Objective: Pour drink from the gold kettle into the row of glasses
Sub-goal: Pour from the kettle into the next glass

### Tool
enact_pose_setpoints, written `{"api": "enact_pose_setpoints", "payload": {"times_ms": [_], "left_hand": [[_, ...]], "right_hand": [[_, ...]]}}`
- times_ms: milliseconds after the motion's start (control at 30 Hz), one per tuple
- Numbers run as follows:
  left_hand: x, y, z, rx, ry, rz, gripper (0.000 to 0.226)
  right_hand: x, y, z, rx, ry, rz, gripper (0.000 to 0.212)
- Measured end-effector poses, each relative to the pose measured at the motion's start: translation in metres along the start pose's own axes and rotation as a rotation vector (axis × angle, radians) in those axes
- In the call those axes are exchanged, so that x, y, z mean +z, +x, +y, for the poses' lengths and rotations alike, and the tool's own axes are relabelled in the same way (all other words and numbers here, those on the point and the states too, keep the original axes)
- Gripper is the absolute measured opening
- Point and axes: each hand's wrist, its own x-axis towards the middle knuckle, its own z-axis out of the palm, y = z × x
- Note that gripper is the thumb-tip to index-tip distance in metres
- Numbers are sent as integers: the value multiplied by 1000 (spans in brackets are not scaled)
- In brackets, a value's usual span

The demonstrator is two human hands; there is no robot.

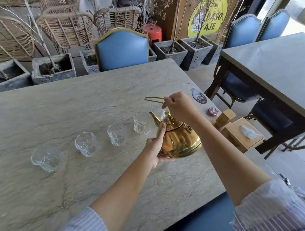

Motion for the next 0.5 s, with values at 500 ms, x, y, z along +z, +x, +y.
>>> {"api": "enact_pose_setpoints", "payload": {"times_ms": [500], "left_hand": [[-10, -18, 0, -78, 25, -42, 79]], "right_hand": [[28, 14, -17, 104, -151, -83, 38]]}}
